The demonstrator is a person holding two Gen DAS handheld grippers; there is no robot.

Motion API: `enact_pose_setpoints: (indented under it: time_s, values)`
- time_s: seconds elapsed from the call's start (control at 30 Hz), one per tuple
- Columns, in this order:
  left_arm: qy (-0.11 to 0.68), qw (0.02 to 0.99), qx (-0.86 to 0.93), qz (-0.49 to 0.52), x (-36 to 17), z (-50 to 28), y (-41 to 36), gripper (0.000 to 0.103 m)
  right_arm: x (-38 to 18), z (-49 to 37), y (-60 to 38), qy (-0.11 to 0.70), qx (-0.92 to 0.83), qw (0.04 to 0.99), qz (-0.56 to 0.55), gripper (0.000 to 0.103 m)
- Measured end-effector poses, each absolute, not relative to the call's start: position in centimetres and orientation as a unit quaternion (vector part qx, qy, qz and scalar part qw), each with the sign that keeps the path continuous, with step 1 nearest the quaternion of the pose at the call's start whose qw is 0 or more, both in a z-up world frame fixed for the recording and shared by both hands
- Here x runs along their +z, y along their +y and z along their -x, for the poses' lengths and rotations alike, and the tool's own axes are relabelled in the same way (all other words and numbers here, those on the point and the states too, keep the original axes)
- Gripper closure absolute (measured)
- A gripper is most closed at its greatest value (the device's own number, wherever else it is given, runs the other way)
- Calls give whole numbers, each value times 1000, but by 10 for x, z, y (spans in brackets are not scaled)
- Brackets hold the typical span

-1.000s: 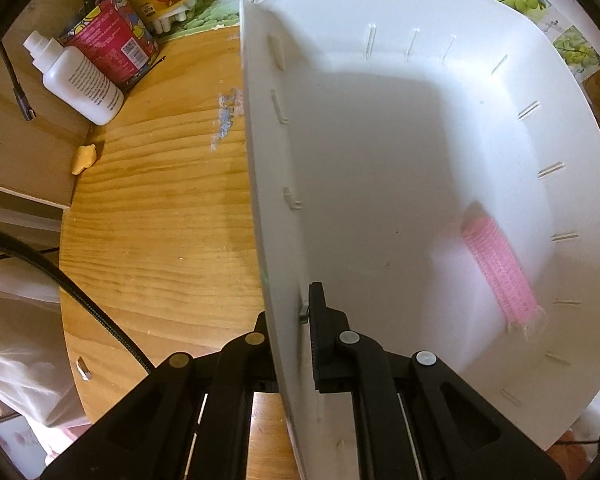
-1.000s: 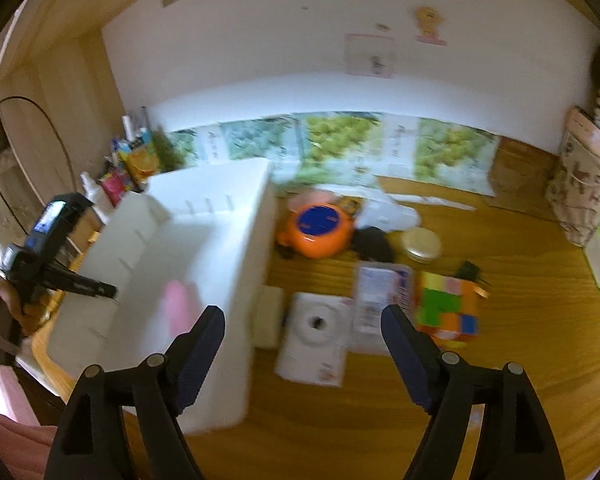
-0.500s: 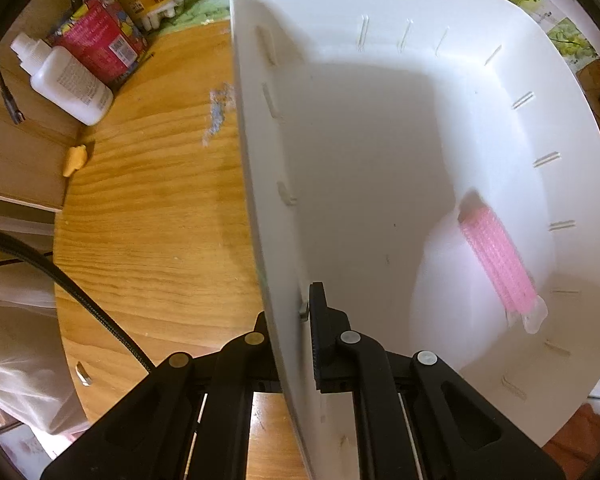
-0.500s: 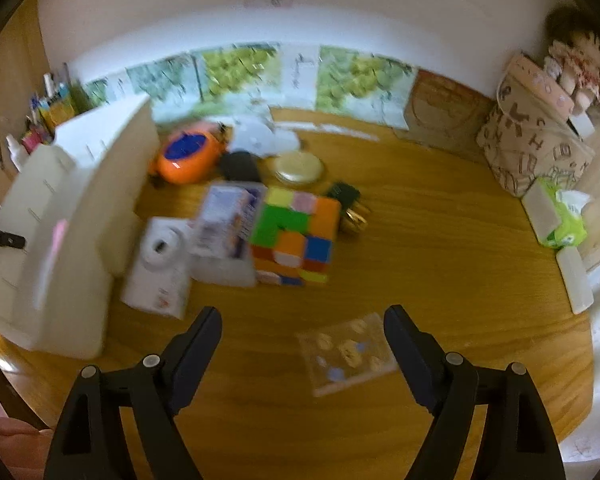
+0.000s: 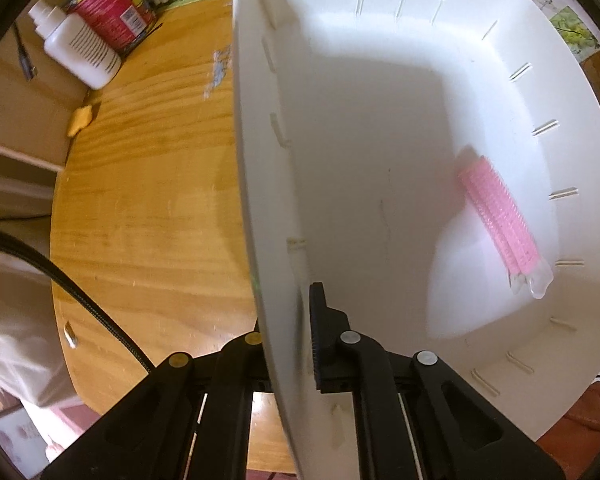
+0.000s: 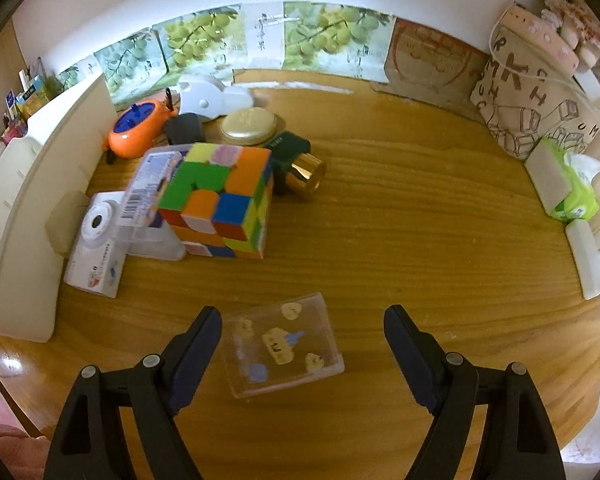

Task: Organize rigid objects
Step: 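Move the right tool to the clear sticker box and grasp it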

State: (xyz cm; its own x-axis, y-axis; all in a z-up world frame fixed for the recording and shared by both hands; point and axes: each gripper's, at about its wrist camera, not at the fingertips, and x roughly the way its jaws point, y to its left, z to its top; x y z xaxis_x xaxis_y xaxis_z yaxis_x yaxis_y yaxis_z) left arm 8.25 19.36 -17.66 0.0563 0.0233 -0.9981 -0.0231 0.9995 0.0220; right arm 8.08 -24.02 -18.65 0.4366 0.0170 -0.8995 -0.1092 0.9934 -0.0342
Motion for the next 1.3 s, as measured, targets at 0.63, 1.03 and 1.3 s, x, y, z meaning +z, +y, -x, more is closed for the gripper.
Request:
enact_pose_setpoints:
  time_s: [0.63, 1.03, 1.3]
  values:
    - [666, 740, 80, 47, -173, -49, 194, 98, -204, -87, -237, 571, 94, 815, 8, 18]
    - [648, 761, 30, -21, -159, -59, 201, 98, -188, -76, -228, 554, 99, 827, -10, 40]
    - [605, 787, -21, -120, -158, -75, 192, 97, -149, -63, -203, 509, 135, 849, -39, 40]
